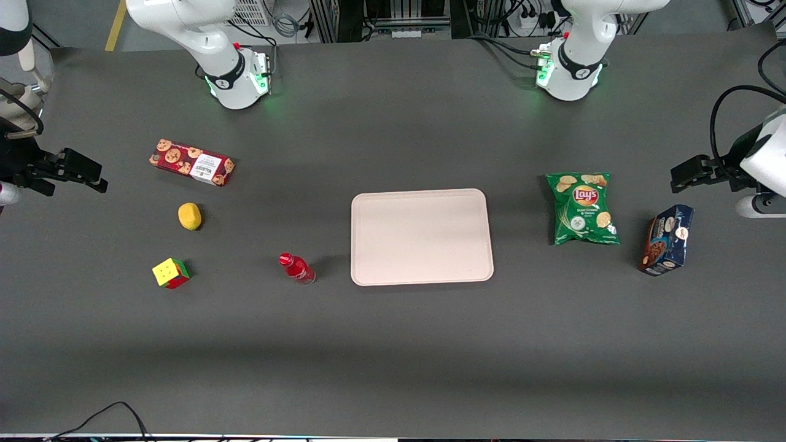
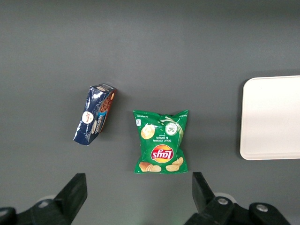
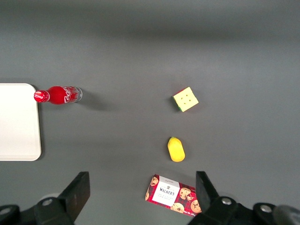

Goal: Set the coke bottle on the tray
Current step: 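Move the right gripper from rest toward the red Coca-Cola bottle, then lower the open right gripper over the bottle neck and close it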

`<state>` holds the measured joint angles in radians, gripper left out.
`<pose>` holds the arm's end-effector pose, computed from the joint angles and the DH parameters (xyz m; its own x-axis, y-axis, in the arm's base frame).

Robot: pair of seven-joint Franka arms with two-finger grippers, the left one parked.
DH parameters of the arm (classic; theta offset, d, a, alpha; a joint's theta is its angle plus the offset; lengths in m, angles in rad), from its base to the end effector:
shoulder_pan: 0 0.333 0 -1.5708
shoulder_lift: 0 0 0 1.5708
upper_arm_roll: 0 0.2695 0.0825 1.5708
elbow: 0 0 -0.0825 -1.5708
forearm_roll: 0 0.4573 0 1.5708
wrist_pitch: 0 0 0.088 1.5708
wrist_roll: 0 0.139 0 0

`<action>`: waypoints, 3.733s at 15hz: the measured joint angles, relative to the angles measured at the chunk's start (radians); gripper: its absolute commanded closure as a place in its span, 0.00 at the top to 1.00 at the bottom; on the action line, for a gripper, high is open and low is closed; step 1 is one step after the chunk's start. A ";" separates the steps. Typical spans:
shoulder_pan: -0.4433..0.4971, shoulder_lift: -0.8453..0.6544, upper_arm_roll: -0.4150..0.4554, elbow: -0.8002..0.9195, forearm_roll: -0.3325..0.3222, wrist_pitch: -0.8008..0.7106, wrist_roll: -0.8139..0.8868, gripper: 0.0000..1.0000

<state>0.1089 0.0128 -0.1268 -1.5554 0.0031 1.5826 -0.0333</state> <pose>0.6329 -0.0105 0.5475 0.9998 0.0154 0.0145 0.0154 -0.9999 -0.0010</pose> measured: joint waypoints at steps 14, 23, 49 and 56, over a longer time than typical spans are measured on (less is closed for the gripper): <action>0.072 0.079 0.061 0.022 0.000 0.012 0.047 1.00; 0.121 0.404 0.257 0.088 -0.006 0.259 0.255 1.00; 0.159 0.465 0.257 -0.151 -0.049 0.579 0.307 0.33; 0.159 0.463 0.257 -0.153 -0.051 0.581 0.308 0.00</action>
<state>0.2682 0.4759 0.1305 -1.7085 -0.0478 2.1634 0.2746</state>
